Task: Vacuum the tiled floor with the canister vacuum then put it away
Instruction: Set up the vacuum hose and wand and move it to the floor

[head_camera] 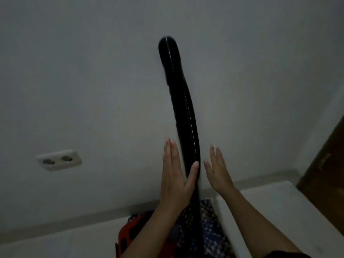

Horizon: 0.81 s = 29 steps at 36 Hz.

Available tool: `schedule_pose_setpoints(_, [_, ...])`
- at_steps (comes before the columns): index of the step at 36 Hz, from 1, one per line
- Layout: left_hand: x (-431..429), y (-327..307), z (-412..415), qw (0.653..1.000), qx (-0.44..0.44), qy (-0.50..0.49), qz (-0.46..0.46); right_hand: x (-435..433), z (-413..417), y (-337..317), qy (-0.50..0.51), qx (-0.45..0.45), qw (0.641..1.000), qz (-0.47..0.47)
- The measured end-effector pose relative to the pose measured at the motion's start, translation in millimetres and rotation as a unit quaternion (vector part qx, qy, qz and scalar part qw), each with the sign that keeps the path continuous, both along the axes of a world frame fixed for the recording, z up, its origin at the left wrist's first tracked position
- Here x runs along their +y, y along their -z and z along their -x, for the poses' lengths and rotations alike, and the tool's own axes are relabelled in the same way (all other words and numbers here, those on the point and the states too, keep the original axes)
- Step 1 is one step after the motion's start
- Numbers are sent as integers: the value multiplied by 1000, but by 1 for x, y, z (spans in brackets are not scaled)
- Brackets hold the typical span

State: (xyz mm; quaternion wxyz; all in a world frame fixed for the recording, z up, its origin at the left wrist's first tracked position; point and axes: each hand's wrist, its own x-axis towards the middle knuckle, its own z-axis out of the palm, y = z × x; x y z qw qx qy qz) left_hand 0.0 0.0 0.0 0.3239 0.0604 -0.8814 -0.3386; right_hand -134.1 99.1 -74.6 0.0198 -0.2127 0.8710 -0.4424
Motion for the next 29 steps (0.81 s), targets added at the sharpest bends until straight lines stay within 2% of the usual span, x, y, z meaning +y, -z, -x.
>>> schedule_pose_setpoints(4, [-8, 38, 23, 997, 76, 3, 19, -27, 27, 56, -38, -24, 998, 47])
schedule_pose_setpoints(8, [-14, 69, 38, 988, 130, 39, 79, -54, 58, 103, -54, -1, 993, 103])
schedule_pose_setpoints(12, [-16, 85, 44, 989, 107, 57, 87, -68, 65, 119, -60, 9, 981, 184])
schedule_pose_setpoints(16, [-17, 92, 44, 991, 93, 73, 69, -82, 72, 127, -51, -57, 948, 308])
schedule_pose_setpoints(20, [-19, 93, 47, 991, 87, 91, 55, -83, 67, 115, -1, -14, 955, 295])
schedule_pose_setpoints(24, [-23, 94, 45, 987, 107, 100, 60, -78, 68, 117, -29, 7, 954, 298])
schedule_pose_setpoints(29, [-32, 101, 38, 991, 119, 62, 4, -65, 50, 125, -34, 77, 940, 331])
